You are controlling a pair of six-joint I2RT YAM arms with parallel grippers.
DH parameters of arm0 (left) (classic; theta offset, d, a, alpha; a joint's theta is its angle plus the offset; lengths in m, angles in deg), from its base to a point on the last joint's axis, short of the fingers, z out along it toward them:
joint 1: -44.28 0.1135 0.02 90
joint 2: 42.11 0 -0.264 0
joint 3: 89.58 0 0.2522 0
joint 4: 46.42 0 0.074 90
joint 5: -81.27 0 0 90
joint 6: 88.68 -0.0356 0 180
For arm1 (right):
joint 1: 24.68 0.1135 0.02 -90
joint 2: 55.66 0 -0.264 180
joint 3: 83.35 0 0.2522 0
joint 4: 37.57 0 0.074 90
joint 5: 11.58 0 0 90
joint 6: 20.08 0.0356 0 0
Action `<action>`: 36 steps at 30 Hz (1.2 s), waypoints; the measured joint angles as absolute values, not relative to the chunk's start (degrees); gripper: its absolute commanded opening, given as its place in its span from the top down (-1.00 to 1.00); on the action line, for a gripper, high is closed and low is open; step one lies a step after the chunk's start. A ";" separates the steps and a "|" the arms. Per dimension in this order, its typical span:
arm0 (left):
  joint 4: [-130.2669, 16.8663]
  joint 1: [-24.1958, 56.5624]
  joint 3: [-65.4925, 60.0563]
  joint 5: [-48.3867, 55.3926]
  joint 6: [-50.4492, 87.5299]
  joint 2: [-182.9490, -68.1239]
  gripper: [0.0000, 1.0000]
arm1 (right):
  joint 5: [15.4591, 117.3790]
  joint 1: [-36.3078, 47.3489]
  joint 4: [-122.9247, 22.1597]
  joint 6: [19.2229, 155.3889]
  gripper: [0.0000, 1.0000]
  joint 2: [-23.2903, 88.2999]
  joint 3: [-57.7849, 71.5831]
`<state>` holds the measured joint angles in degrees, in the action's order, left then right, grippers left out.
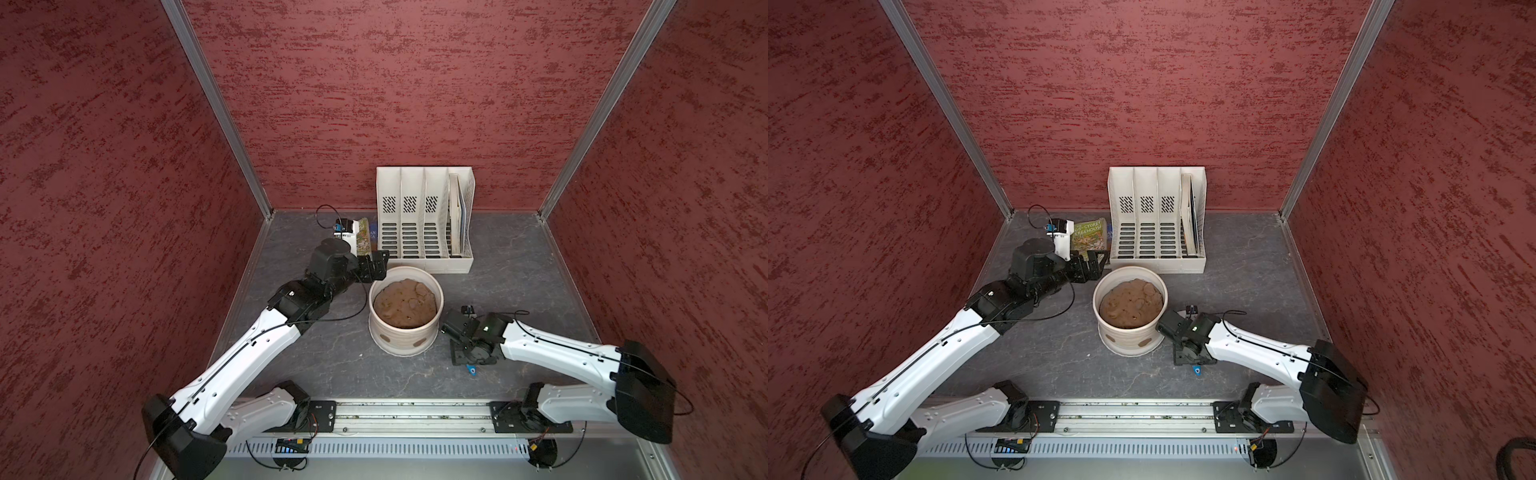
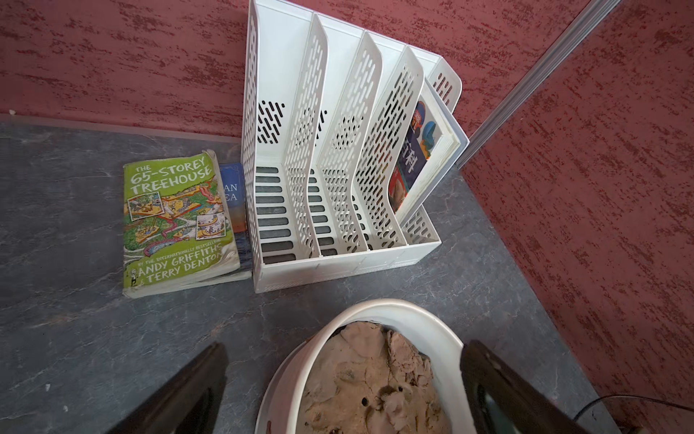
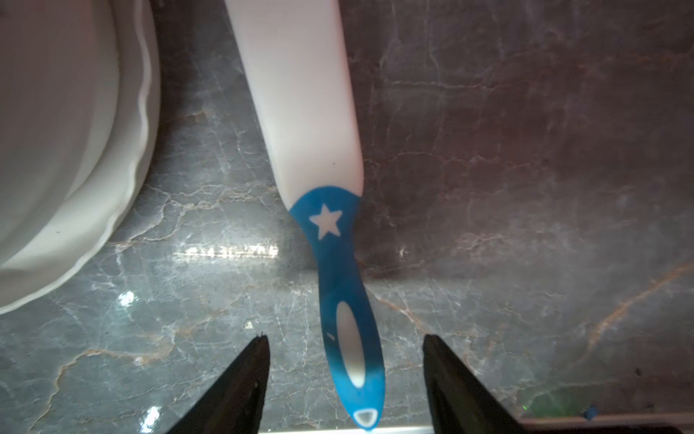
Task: Scrub the dried mud off the ceramic pot
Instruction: Pick up the brush from the center of the board.
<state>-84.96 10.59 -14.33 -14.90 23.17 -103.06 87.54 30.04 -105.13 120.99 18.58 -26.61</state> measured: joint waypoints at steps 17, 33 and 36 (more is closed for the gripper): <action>-82.90 14.83 -18.42 -12.85 26.82 -100.00 -1.00 | 89.44 30.12 -102.82 123.88 0.57 21.55 -29.69; -80.85 15.77 -18.15 -5.33 28.43 -100.39 -1.00 | 99.52 30.15 -115.19 126.76 1.00 7.65 -21.34; -77.13 16.47 -17.74 0.86 29.48 -100.28 -1.00 | 101.27 30.15 -112.96 122.37 1.00 1.22 -14.22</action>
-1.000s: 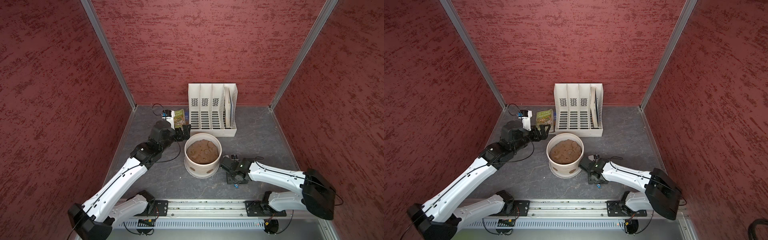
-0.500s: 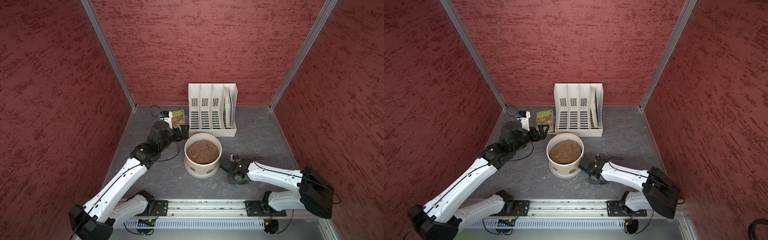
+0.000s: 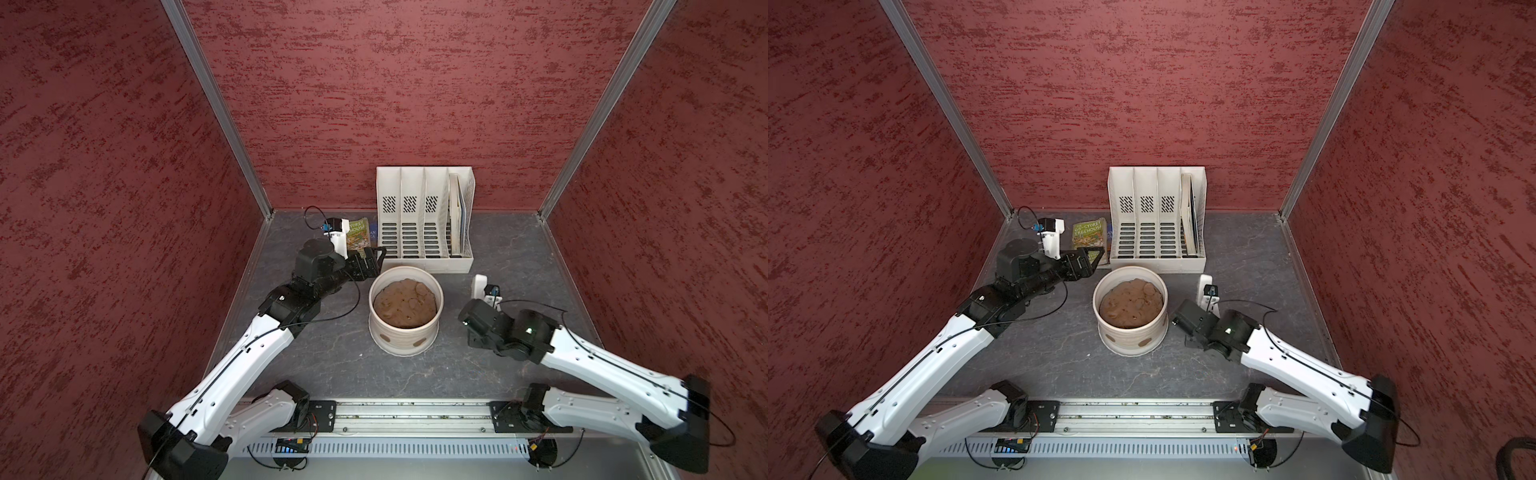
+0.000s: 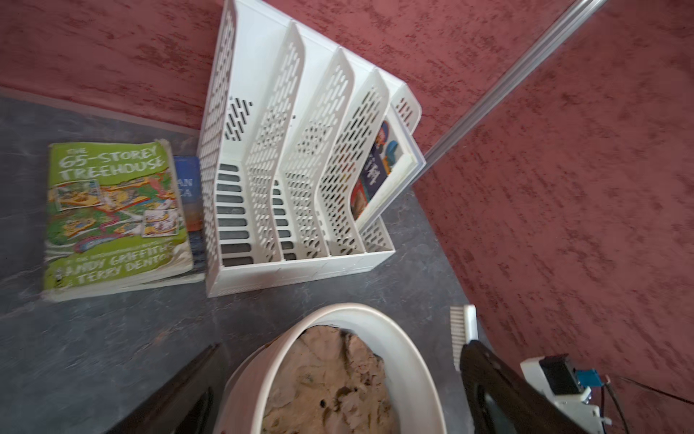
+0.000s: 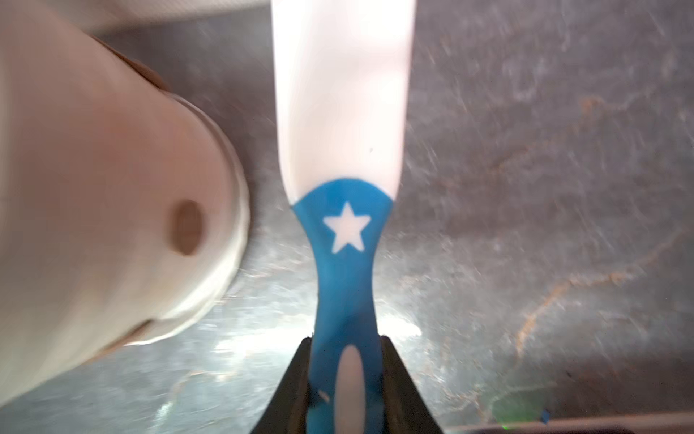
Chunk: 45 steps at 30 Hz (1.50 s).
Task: Scrub the dried mud off the ceramic pot
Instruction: Pick up the brush from the center of the board.
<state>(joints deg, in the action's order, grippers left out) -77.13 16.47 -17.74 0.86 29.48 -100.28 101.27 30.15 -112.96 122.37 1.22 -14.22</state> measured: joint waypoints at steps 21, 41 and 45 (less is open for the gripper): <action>-26.97 16.51 -19.16 39.48 53.11 -106.84 -1.00 | 58.52 30.23 -74.93 101.10 1.00 5.05 0.86; -21.42 16.99 -19.16 40.48 62.81 -108.13 1.00 | 55.00 29.86 -73.46 100.53 0.83 7.76 1.91; -26.12 16.88 -19.18 36.16 61.66 -107.67 1.00 | 59.17 29.95 -74.97 100.55 -0.53 7.91 2.39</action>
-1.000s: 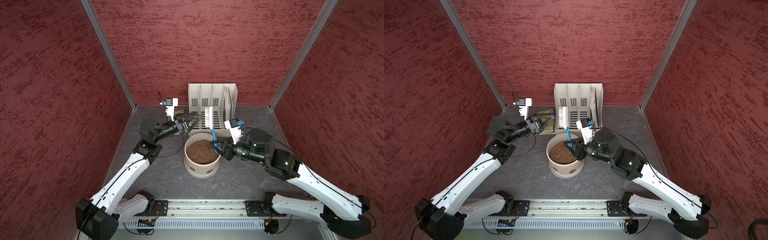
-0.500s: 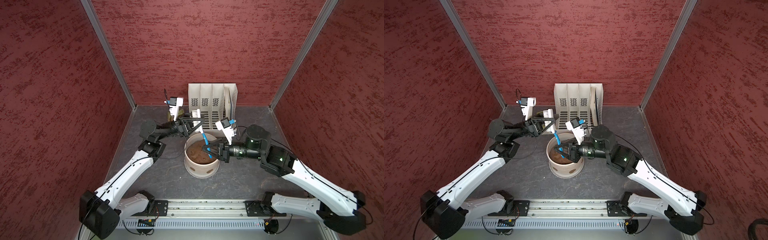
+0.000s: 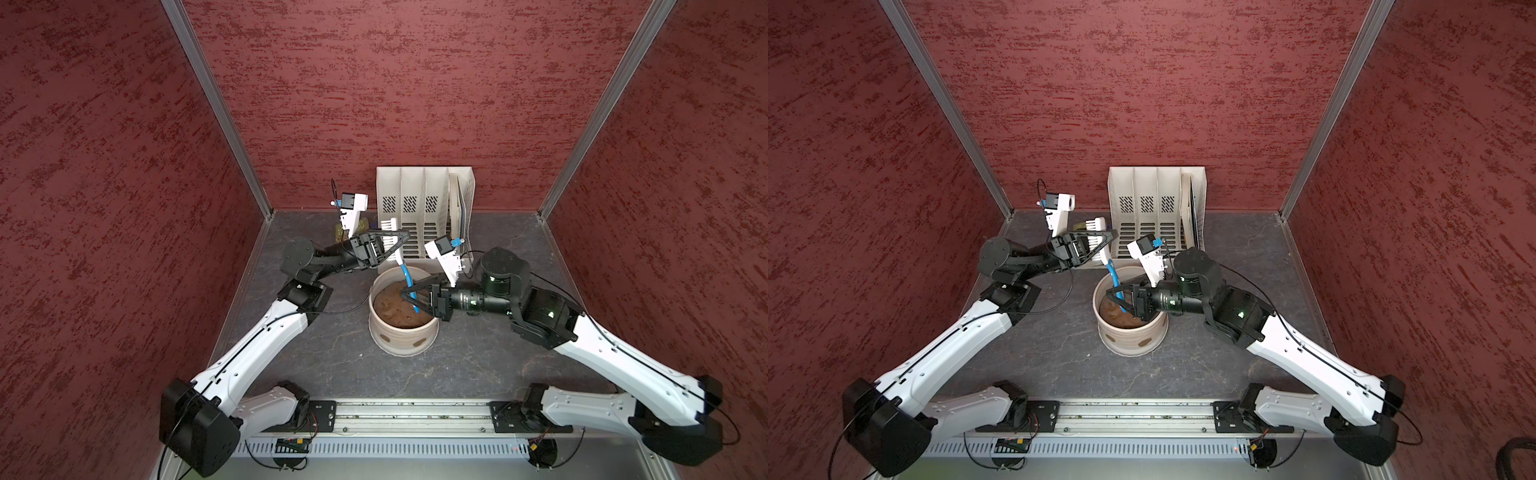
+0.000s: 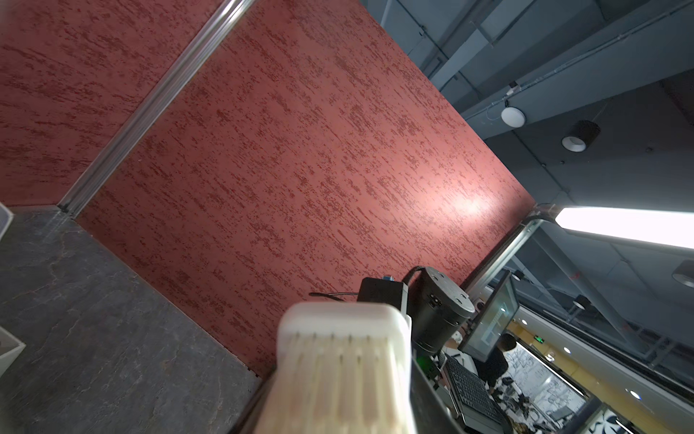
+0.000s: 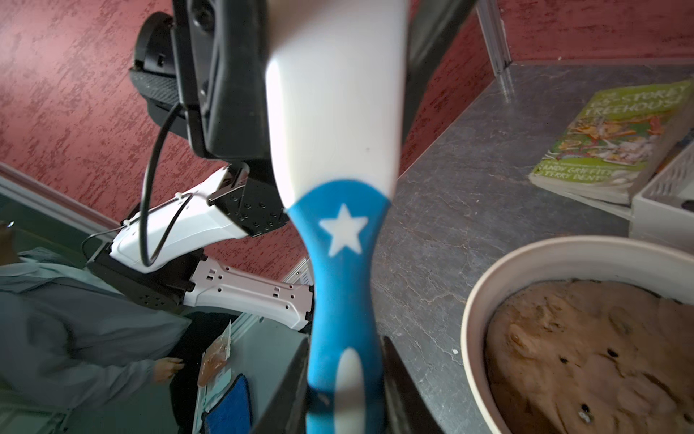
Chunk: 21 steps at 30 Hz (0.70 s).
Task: Scrub the dried mud off the ceramic pot
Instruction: Pick up the brush from the center of the board.
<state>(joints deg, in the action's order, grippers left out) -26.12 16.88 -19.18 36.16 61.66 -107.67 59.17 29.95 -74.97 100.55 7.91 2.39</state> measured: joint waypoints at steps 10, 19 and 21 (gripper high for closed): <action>-49.24 17.34 -23.42 12.81 65.13 -104.54 1.00 | 94.47 37.97 -88.89 98.32 -0.82 17.79 14.09; -53.79 17.32 -23.88 9.32 68.26 -104.24 1.00 | 91.22 37.45 -88.94 92.31 -0.22 21.07 14.46; -54.01 17.32 -23.88 9.19 68.61 -104.24 1.00 | 89.86 36.40 -89.00 92.42 -0.22 21.70 14.57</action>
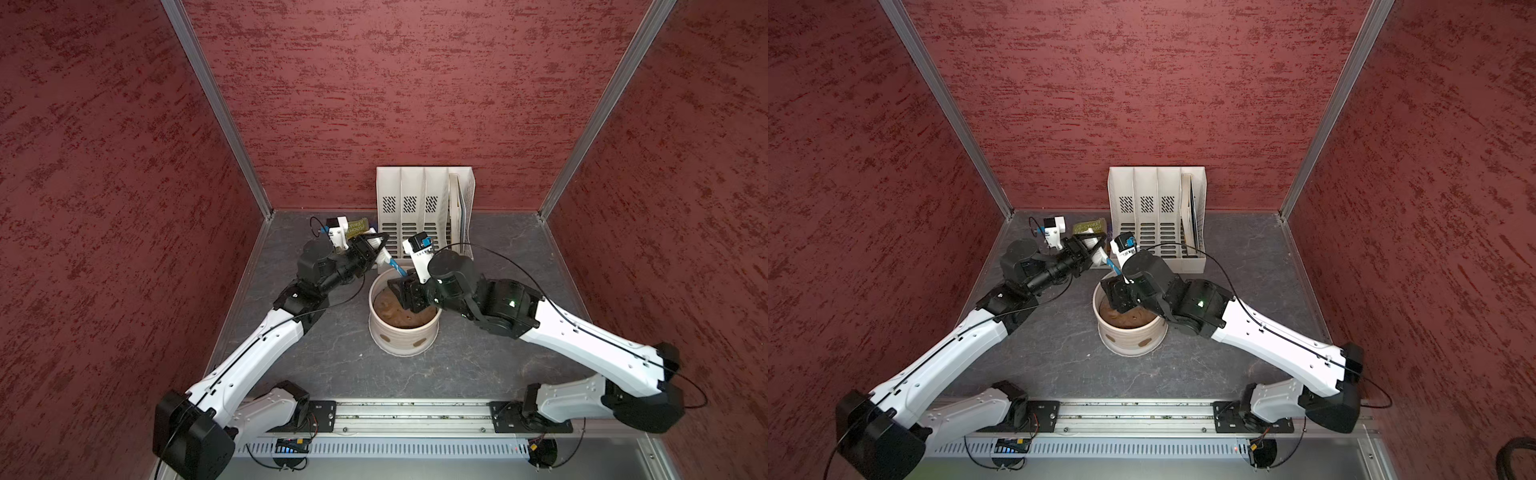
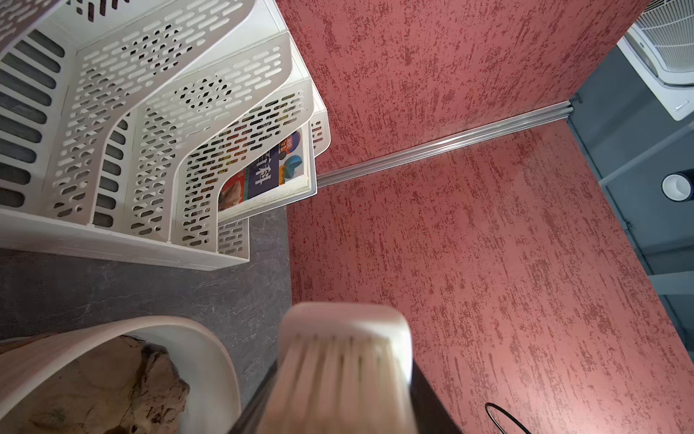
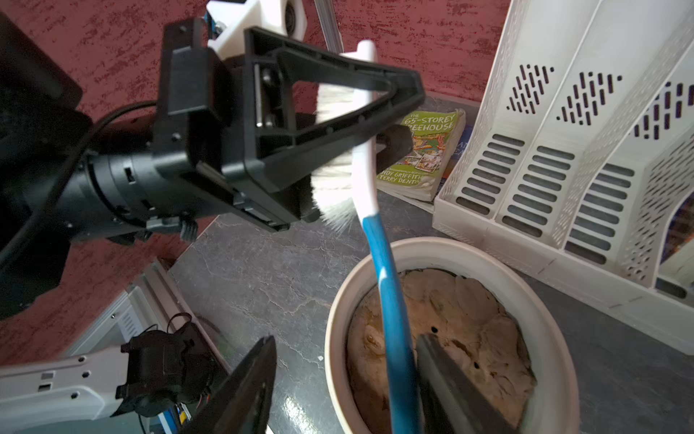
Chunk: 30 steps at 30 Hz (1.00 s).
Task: Scrub the dried mud off the ceramic pot
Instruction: Pick up the brush from the center of the board.
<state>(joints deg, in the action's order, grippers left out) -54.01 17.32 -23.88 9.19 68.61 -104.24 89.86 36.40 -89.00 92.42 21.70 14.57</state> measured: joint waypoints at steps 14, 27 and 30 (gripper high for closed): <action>-54.23 17.32 -23.88 9.21 70.09 -104.24 1.00 | 84.48 31.50 -89.44 94.94 0.45 23.15 14.57; -56.67 17.41 -24.25 9.25 68.26 -104.41 -0.47 | 83.76 31.87 -90.36 94.30 1.00 22.84 13.37; -61.88 18.57 -23.27 8.60 63.62 -104.59 -0.98 | 87.72 31.46 -93.46 96.16 1.00 21.29 13.15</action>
<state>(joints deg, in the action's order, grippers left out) -61.88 18.57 -23.27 8.60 63.62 -104.59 87.72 31.46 -93.46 96.16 21.29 13.15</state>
